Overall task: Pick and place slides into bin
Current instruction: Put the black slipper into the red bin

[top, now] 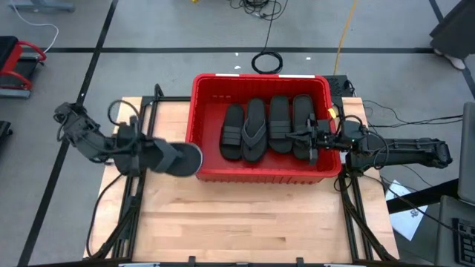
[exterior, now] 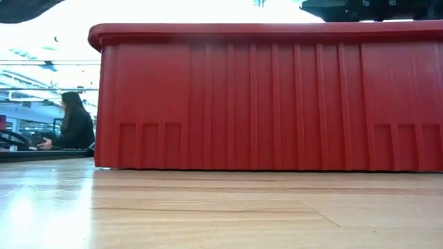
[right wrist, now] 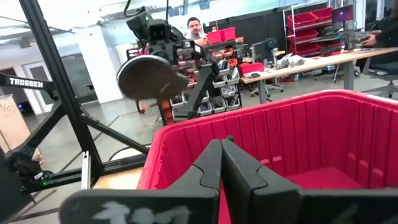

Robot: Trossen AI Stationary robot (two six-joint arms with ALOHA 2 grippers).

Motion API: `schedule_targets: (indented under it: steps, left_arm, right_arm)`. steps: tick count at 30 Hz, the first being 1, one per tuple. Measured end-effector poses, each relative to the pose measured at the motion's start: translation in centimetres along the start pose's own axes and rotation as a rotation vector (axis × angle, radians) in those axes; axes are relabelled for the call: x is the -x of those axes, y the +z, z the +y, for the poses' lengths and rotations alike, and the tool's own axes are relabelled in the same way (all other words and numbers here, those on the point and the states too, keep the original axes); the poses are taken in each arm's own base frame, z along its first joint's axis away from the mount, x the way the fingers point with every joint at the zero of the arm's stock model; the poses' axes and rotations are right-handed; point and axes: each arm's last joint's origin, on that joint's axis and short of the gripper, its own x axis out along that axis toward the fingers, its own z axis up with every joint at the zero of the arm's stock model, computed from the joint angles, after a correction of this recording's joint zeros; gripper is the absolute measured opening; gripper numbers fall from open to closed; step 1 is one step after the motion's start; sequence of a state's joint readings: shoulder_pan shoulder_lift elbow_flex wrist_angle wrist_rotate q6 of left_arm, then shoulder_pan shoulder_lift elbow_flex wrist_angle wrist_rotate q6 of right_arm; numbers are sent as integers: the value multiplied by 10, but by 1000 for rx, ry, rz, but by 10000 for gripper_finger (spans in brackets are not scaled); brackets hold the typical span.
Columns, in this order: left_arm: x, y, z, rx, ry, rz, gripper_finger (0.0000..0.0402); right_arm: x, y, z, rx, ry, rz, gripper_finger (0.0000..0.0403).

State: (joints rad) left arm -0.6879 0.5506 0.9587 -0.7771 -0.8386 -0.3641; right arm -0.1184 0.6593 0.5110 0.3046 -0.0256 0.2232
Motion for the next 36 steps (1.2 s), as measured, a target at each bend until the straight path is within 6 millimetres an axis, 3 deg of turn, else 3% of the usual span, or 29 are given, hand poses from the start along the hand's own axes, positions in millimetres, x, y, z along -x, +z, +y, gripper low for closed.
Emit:
schedule_targets:
  steps: [7, 14, 20, 23, 28, 32, 36]
  left_arm:
    - [26, 53, 28, -117, 243, -153, 0]
    - [51, 105, 41, -222, 438, -225, 0]
    - [48, 135, 37, -328, 502, -215, 0]
    - [36, 144, 33, -348, 509, -199, 0]
    - [-14, 155, 35, -368, 460, -133, 0]
    - [-59, 170, 56, -370, 319, -123, 0]
    - [-91, 178, 92, -405, 221, -17, 0]
  right_arm:
    - [0, 4, -3, 24, -112, -55, 0]
    - [1, 6, -7, 60, -170, -77, 0]
    - [1, 8, -10, 62, -188, -95, 0]
    - [1, 9, -13, 63, -202, -100, 0]
    - [2, 10, -15, 64, -215, -109, 0]
    - [2, 10, -15, 57, -215, -110, 0]
    - [2, 10, -15, 25, -210, -113, 0]
